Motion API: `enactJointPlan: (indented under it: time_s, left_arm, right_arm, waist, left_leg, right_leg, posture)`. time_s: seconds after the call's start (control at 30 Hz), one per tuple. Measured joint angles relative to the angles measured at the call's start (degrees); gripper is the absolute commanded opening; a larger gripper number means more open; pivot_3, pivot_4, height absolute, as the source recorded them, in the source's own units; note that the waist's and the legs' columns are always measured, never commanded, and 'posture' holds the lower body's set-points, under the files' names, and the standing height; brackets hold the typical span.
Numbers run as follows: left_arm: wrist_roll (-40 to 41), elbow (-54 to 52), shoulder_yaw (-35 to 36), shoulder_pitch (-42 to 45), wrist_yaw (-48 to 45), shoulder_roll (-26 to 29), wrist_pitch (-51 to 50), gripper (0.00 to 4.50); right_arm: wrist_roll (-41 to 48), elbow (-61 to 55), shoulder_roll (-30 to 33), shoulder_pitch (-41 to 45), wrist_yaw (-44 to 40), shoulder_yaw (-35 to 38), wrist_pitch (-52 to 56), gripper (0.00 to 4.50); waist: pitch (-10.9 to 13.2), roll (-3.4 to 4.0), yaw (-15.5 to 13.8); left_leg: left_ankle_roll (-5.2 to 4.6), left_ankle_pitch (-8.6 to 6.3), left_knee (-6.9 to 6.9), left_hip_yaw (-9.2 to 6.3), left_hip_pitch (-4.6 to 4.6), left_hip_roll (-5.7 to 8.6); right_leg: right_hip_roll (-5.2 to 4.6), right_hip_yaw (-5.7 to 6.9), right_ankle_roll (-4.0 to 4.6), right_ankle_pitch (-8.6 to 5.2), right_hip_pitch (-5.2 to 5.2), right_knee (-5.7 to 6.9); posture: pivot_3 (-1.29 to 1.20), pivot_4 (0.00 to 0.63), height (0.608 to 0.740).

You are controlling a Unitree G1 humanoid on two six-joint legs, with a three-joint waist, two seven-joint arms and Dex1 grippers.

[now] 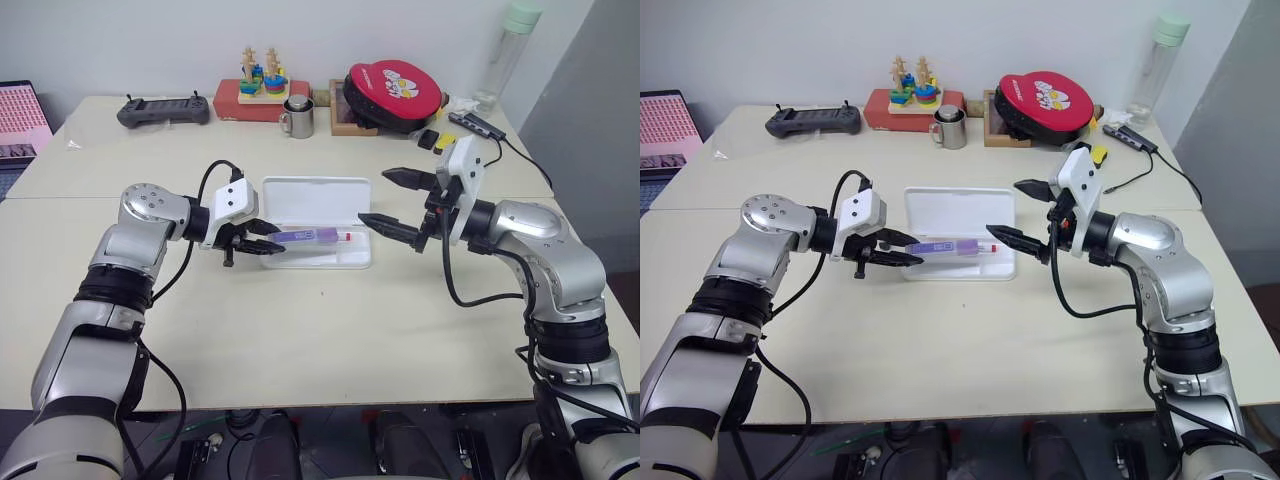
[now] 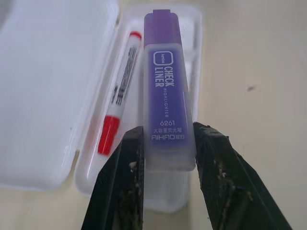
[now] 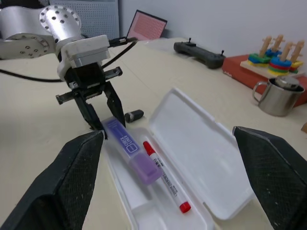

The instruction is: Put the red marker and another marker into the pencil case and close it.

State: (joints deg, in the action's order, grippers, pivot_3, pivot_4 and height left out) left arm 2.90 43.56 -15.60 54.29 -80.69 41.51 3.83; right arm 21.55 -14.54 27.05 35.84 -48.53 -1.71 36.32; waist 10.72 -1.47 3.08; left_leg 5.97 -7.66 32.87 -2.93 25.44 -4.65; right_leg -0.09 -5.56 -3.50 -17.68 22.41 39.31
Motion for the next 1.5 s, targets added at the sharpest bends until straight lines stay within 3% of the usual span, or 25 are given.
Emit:
enactJointPlan:
  time_s: [0.33, 0.4, 0.43, 0.63, 0.83, 1.0, 1.17, 1.27, 1.4, 1.5]
  left_arm:
    - [-3.23, 8.84, -0.13, 2.71, -3.96, -3.03, 6.12, 1.19]
    - [-4.39, 9.72, -0.15, 2.74, -3.82, -3.06, 6.97, 1.89]
    - [-4.63, 10.28, -0.15, 2.75, -3.84, -3.07, 7.02, 1.93]
    - [-4.74, 10.62, 0.5, 2.74, -4.87, -3.97, 6.18, 3.18]
    - [0.38, 5.65, 7.2, 1.0, -2.24, -4.12, 0.69, 4.45]
    - [7.8, -7.61, 14.57, -6.74, 1.19, -2.86, -10.44, 4.48]
    - [15.26, -22.46, 25.9, -17.53, 12.96, -1.78, -23.87, 4.48]
    - [14.46, -26.68, 32.78, -22.77, 29.12, -5.19, -26.75, 4.48]
    - [11.82, -24.7, 33.43, -23.77, 43.9, -9.9, -31.1, 4.48]
    - [11.58, -24.69, 32.19, -24.04, 46.61, -10.87, -32.54, 4.48]
  right_arm:
    - [0.02, -4.18, 1.68, -3.0, 1.8, -1.91, 2.29, 4.5]
    - [0.01, -4.18, 1.68, -3.02, 2.37, -1.93, 2.32, 4.5]
    - [0.01, -4.18, 1.68, -3.02, 2.43, -1.93, 2.32, 4.5]
    - [0.02, -4.18, 1.67, -3.01, 2.59, -2.29, 2.34, 4.5]
    - [0.03, -4.07, 1.21, -2.74, 2.5, -2.84, 2.08, 4.5]
    - [0.23, -3.78, 0.32, -2.51, 2.49, -3.05, 1.96, 4.5]
    - [0.38, -2.6, -2.25, -0.83, 2.7, -4.31, 1.58, 4.5]
    - [-0.18, 1.78, -5.97, 2.49, 4.61, -4.76, 0.29, 4.5]
    - [-1.32, 5.37, -8.77, 5.29, 5.67, -6.77, -1.39, 4.5]
    - [-1.99, 5.94, -9.57, 5.82, 5.63, -7.98, -2.26, 4.5]
  waist:
    - [0.0, 0.0, 0.01]
    - [0.0, 0.0, 0.02]
    - [0.0, 0.0, 0.02]
    - [0.0, 0.0, 0.0]
    - [0.0, 0.0, 0.03]
    - [0.0, 0.0, 0.25]
    - [0.0, 0.0, -0.14]
    - [0.0, -0.01, 0.16]
    - [0.0, -0.04, -0.23]
    - [-0.01, -0.05, -0.45]
  left_leg:
    - [0.0, 0.0, 0.02, -0.05, 0.21, -0.01]
    - [0.0, 0.0, 0.03, -0.06, 0.21, -0.01]
    - [0.0, 0.0, 0.03, -0.06, 0.21, -0.02]
    - [0.0, 0.0, 0.04, -0.09, 0.21, -0.01]
    - [0.0, 0.01, 0.07, -0.12, 0.21, -0.02]
    - [0.0, 0.01, 0.11, -0.13, 0.1, -0.03]
    - [-0.02, 0.06, 0.19, -0.13, -0.24, -0.02]
    - [-0.08, 0.1, 0.21, 0.01, -0.63, -0.01]
    - [-0.21, 0.2, 0.22, -0.05, -0.59, -0.01]
    - [-0.19, 0.21, 0.21, -0.02, -0.55, 0.03]
  right_leg:
    - [-0.02, 0.15, 0.01, 0.01, 0.05, -0.14]
    - [-0.02, 0.15, 0.0, 0.01, 0.04, -0.13]
    - [-0.02, 0.14, 0.0, 0.01, 0.04, -0.13]
    - [-0.02, 0.17, 0.0, 0.02, 0.03, -0.12]
    - [-0.02, 0.19, 0.0, 0.02, 0.02, -0.06]
    - [-0.02, 0.19, 0.02, 0.01, 0.02, 0.22]
    - [-0.01, 0.15, -0.18, -0.14, -0.14, 0.56]
    - [-0.05, -0.02, -0.24, -0.14, -0.41, 0.58]
    - [0.0, 0.03, -0.37, -0.06, -0.38, 0.62]
    - [-0.03, 0.0, -0.36, -0.06, -0.38, 0.56]
  posture:
    - [0.0, 0.15, 0.74]
    - [0.0, 0.15, 0.74]
    - [0.0, 0.15, 0.74]
    - [0.0, 0.15, 0.74]
    - [0.0, 0.15, 0.74]
    - [0.0, 0.15, 0.74]
    - [0.0, 0.15, 0.74]
    - [0.0, 0.15, 0.74]
    - [0.0, 0.15, 0.74]
    - [0.0, 0.15, 0.74]
